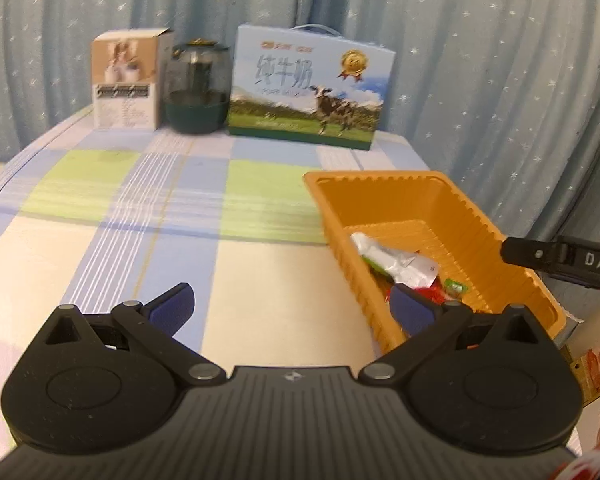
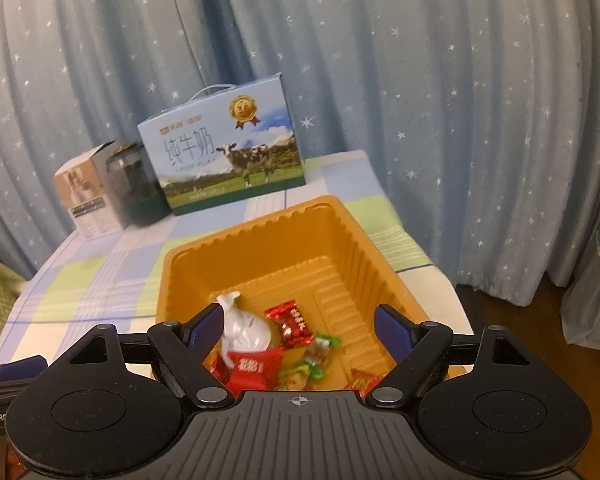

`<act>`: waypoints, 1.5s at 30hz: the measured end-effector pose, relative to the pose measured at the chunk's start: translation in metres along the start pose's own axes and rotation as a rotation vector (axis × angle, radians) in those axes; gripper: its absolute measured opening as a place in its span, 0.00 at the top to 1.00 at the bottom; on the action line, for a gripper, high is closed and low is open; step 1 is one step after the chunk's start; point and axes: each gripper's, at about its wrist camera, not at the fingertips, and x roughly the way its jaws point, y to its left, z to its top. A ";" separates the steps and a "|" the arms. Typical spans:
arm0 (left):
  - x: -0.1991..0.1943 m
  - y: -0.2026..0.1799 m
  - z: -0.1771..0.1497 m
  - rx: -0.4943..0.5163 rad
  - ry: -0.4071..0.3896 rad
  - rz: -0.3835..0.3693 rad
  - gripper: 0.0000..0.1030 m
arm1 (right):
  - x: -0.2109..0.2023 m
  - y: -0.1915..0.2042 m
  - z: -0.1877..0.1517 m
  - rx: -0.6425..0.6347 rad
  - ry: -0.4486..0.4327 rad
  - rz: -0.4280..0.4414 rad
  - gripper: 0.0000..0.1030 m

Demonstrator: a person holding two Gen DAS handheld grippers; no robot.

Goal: Organize snacks

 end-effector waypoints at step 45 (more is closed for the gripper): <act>-0.262 -0.018 -0.061 -0.092 -0.051 0.108 0.00 | -0.234 0.066 -0.060 -0.191 0.065 0.059 0.21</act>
